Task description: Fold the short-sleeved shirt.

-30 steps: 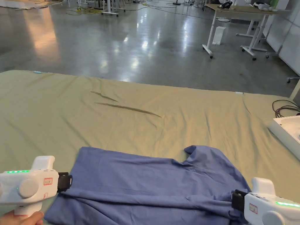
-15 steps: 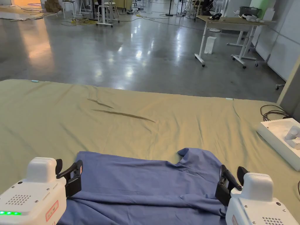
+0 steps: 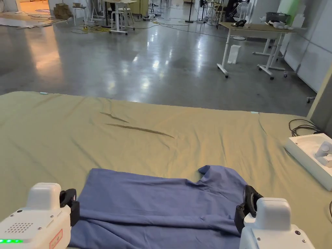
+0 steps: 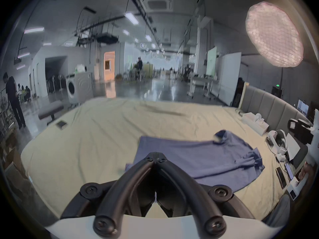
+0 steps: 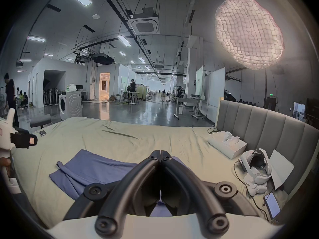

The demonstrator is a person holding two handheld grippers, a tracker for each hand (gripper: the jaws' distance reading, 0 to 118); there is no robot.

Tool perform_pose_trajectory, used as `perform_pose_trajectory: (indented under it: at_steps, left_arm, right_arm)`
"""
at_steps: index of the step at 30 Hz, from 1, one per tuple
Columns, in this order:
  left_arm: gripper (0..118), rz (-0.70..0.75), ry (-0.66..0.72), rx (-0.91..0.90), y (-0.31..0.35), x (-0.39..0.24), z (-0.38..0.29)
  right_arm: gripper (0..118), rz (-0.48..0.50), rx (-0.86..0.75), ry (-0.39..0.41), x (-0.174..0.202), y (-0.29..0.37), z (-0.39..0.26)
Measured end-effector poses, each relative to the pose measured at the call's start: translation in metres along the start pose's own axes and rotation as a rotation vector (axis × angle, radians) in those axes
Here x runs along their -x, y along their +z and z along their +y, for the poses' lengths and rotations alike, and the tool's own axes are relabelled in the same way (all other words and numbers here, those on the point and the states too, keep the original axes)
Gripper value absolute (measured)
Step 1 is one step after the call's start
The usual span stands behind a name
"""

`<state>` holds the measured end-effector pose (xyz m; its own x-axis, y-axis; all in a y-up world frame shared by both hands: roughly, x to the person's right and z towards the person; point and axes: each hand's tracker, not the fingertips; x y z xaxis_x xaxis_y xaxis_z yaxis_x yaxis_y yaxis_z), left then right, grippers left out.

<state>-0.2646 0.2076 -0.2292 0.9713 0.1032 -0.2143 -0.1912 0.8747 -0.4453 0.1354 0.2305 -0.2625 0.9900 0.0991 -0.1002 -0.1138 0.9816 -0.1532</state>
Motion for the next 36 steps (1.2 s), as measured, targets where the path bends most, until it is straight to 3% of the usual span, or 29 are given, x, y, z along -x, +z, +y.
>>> perform_pose_trajectory:
  at_steps: [7,9,11,12,16,21,23,25,29,33,36]
  left_arm:
    - [6,0.044,0.08,0.403,-0.089,0.06,-0.016]
    - [20,0.045,0.089,0.479,-0.109,0.068,-0.02]
    - [51,0.042,0.078,0.564,-0.131,0.074,-0.023]
    - [57,0.05,0.067,0.588,-0.139,0.075,-0.025]
    - [63,0.086,0.044,0.657,-0.167,0.072,-0.03]
    - [63,0.117,0.017,0.825,-0.176,0.06,-0.054]
    - [62,0.143,-0.013,0.744,-0.169,0.052,-0.05]
    - [52,0.163,-0.045,0.769,-0.17,0.049,-0.055]
    - [8,0.137,-0.083,0.745,-0.164,0.038,-0.061]
    - [5,0.119,-0.088,0.713,-0.158,0.043,-0.064]
    - [4,0.079,-0.016,0.655,-0.142,0.055,-0.059]
  right_arm:
    - [0,0.001,0.066,-0.014,-0.005,-0.011,-0.01]
    - [0,0.001,0.08,-0.02,-0.007,-0.013,-0.012]
    - [0,-0.006,0.094,-0.017,-0.009,-0.016,-0.015]
    - [0,-0.01,0.098,-0.016,-0.01,-0.015,-0.016]
    - [0,-0.025,0.13,-0.014,-0.015,-0.019,-0.024]
    - [0,-0.045,0.168,-0.014,-0.022,-0.022,-0.032]
    - [0,-0.052,0.184,-0.008,-0.025,-0.023,-0.036]
    - [0,-0.059,0.198,-0.007,-0.029,-0.023,-0.04]
    - [0,-0.07,0.228,-0.012,-0.039,-0.025,-0.048]
    - [0,-0.104,0.268,-0.016,-0.057,-0.029,-0.051]
    - [0,-0.145,0.366,-0.043,-0.084,-0.04,-0.053]
